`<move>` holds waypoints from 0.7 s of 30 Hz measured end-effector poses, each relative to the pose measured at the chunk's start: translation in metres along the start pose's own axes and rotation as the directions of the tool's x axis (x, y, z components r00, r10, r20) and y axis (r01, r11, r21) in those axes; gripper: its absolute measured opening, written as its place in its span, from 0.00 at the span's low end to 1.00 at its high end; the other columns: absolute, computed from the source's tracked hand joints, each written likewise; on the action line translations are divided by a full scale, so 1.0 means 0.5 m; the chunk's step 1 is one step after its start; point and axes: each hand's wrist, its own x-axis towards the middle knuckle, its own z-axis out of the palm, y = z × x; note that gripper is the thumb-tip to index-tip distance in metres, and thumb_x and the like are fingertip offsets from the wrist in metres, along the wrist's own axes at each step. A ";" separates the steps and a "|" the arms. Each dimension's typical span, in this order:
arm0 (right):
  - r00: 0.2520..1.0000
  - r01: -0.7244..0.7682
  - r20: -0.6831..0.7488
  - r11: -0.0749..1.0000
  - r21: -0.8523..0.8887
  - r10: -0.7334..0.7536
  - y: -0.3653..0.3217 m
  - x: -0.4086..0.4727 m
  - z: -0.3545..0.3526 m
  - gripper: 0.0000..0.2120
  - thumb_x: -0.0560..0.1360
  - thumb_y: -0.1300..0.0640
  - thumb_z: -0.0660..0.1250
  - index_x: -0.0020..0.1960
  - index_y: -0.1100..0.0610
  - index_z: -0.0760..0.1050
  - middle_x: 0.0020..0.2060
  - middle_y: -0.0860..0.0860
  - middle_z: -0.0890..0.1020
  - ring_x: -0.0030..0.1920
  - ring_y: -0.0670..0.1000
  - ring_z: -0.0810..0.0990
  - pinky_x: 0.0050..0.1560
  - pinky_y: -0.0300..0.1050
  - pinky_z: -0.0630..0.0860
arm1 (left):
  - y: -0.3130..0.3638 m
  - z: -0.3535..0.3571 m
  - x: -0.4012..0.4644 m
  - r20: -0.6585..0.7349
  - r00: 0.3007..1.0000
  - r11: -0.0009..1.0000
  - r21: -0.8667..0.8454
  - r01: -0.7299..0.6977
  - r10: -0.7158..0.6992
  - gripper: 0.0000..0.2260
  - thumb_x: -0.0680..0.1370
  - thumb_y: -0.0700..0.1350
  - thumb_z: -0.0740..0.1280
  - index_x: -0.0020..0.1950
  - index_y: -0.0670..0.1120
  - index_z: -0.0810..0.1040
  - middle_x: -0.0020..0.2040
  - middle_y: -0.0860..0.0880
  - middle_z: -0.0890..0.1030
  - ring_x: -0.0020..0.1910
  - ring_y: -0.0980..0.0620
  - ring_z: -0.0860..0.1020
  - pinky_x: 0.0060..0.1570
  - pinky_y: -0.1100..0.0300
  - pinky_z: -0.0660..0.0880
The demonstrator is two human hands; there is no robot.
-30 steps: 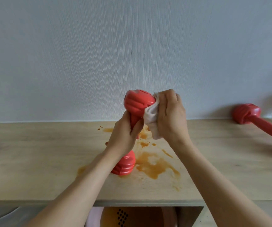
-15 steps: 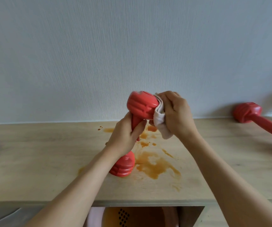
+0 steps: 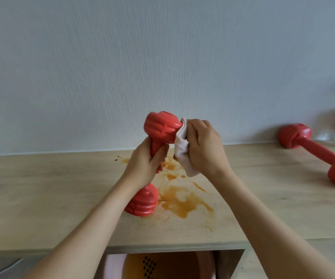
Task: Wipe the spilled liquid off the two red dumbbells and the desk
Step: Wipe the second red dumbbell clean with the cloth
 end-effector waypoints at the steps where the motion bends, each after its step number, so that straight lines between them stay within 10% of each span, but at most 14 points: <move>1: 0.999 0.046 0.010 0.998 -0.040 -0.045 -0.007 -0.011 0.004 0.11 0.79 0.57 0.56 0.51 0.63 0.74 0.47 0.57 0.76 0.45 0.58 0.76 0.40 0.42 0.64 | 0.002 -0.002 0.002 -0.035 0.999 1.000 -0.007 0.029 -0.029 0.07 0.79 0.44 0.61 0.41 0.49 0.68 0.29 0.50 0.75 0.22 0.59 0.73 0.26 0.68 0.69; 8: 0.958 0.215 -0.128 0.939 -0.269 -0.256 -0.062 -0.029 0.008 0.09 0.77 0.54 0.61 0.45 0.59 0.74 0.41 0.56 0.74 0.32 0.58 0.73 0.30 0.44 0.67 | 0.009 -0.008 -0.002 -0.070 0.996 0.998 0.012 0.060 -0.059 0.08 0.80 0.45 0.59 0.41 0.52 0.67 0.29 0.50 0.75 0.23 0.61 0.74 0.25 0.71 0.68; 21: 0.978 0.121 -0.137 0.960 -0.253 -0.160 -0.067 -0.004 0.016 0.07 0.77 0.54 0.61 0.45 0.57 0.73 0.43 0.54 0.72 0.33 0.57 0.72 0.31 0.45 0.68 | 0.003 0.001 0.002 -0.071 0.997 0.998 0.054 0.042 -0.038 0.09 0.79 0.45 0.61 0.40 0.51 0.65 0.30 0.51 0.75 0.24 0.62 0.74 0.26 0.71 0.68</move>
